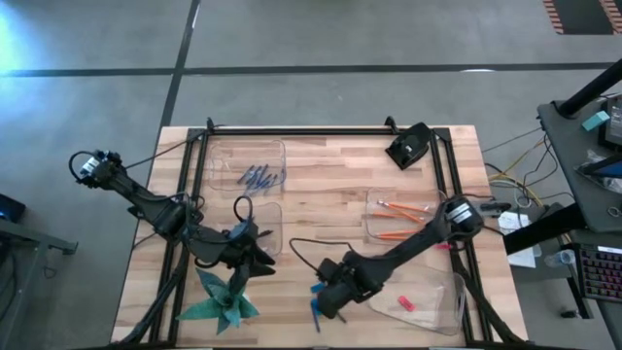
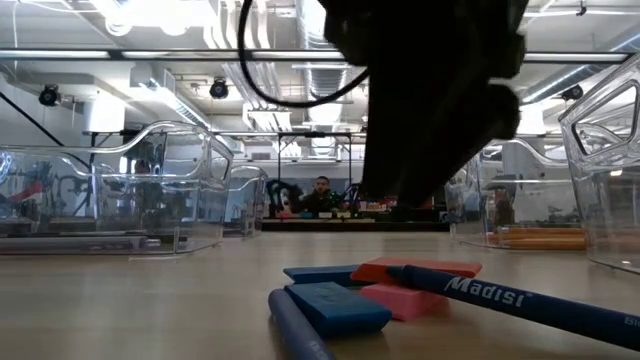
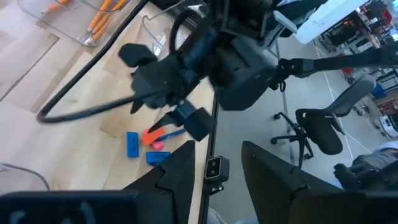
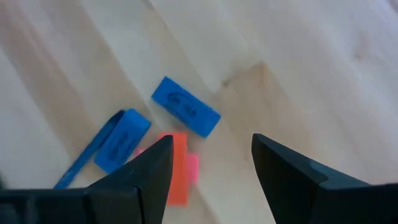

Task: Sort crayons/erasers/pens/pencils in bins
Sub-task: Put the blue eraser into the bottom transparent bin

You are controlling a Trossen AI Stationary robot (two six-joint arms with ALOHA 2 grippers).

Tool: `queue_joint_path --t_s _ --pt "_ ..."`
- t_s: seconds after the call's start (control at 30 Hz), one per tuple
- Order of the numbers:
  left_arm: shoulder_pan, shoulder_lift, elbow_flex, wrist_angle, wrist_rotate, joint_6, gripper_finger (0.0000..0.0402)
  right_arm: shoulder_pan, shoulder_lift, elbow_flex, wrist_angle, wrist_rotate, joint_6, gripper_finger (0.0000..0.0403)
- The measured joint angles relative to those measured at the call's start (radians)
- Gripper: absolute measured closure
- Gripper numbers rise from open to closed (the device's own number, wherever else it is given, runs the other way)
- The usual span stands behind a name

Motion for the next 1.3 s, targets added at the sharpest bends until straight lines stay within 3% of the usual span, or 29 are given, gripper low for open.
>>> queue_joint_path --t_s 0.07,0.3,0.47,1.13,1.3 --pt "0.000 0.000 0.000 0.000 0.000 0.000 0.0284 -0.007 0.015 0.000 0.023 0.001 -0.067 0.0195" --pt "0.000 0.000 -0.002 -0.001 0.000 0.005 0.0284 -0.010 0.022 0.000 0.088 -0.006 -0.520 0.0196" --pt "0.000 0.000 -0.002 -0.001 0.001 0.008 0.0284 -0.013 0.023 0.000 0.153 -0.005 -0.668 0.0196" --pt "-0.001 0.000 -0.003 -0.001 0.001 0.009 0.0284 -0.038 0.023 -0.089 0.281 -0.007 -0.713 0.0198" --pt "0.000 0.000 -0.004 -0.001 0.001 0.008 0.0284 -0.041 0.051 -0.111 0.303 -0.057 -0.713 0.0198"
